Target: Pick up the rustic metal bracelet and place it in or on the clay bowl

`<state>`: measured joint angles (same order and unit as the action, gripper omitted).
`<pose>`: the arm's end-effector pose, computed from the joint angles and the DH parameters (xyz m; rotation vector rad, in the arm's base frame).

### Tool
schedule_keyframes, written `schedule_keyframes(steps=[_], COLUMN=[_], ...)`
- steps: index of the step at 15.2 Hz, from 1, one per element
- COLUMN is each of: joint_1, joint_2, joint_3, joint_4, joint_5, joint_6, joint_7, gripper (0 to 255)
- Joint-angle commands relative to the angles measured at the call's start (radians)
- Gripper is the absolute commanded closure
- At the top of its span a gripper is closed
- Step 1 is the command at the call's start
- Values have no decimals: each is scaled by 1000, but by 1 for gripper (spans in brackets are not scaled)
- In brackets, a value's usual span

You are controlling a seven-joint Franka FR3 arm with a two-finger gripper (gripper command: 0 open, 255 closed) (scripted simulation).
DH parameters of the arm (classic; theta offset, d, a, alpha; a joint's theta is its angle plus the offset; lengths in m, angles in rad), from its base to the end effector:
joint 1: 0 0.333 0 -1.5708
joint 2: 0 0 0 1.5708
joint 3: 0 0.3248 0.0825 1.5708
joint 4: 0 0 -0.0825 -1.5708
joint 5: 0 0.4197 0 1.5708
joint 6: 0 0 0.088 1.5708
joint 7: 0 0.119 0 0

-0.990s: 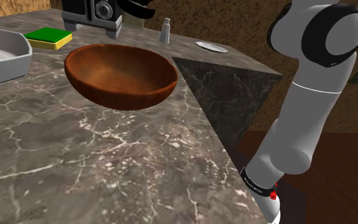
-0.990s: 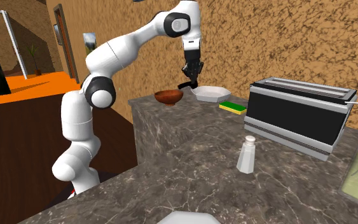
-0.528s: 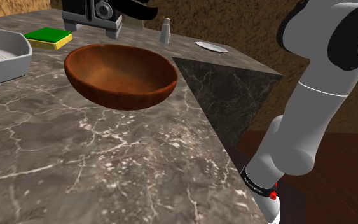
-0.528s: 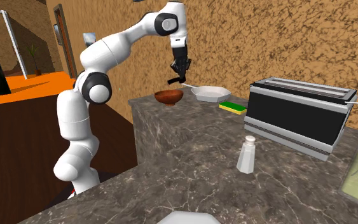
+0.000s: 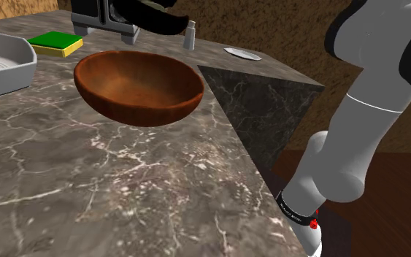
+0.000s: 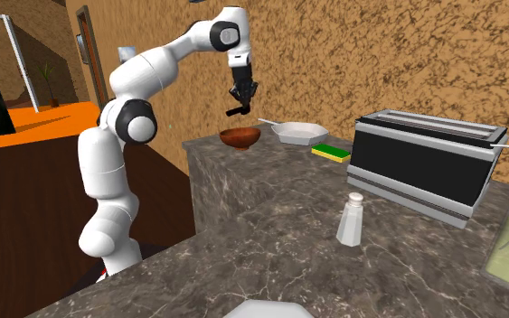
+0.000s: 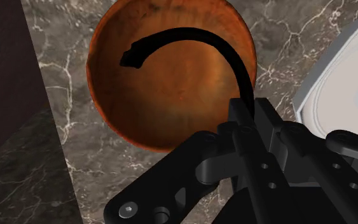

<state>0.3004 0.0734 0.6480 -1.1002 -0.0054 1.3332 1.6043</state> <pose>0.3444 0.4424 0.7937 -2.8021 0.9642 -0.0198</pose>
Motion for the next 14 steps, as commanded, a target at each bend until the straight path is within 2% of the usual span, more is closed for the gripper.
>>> schedule_keyframes(steps=[1,8,14], joint_1=[-17,-45,-52], joint_2=[-40,-135,-188], joint_3=[-9,-38,-53], joint_4=[-73,-276,-406], joint_5=[29,94,126], joint_6=[41,164,249], joint_7=[-14,-59,-86], gripper=[255,255,255])
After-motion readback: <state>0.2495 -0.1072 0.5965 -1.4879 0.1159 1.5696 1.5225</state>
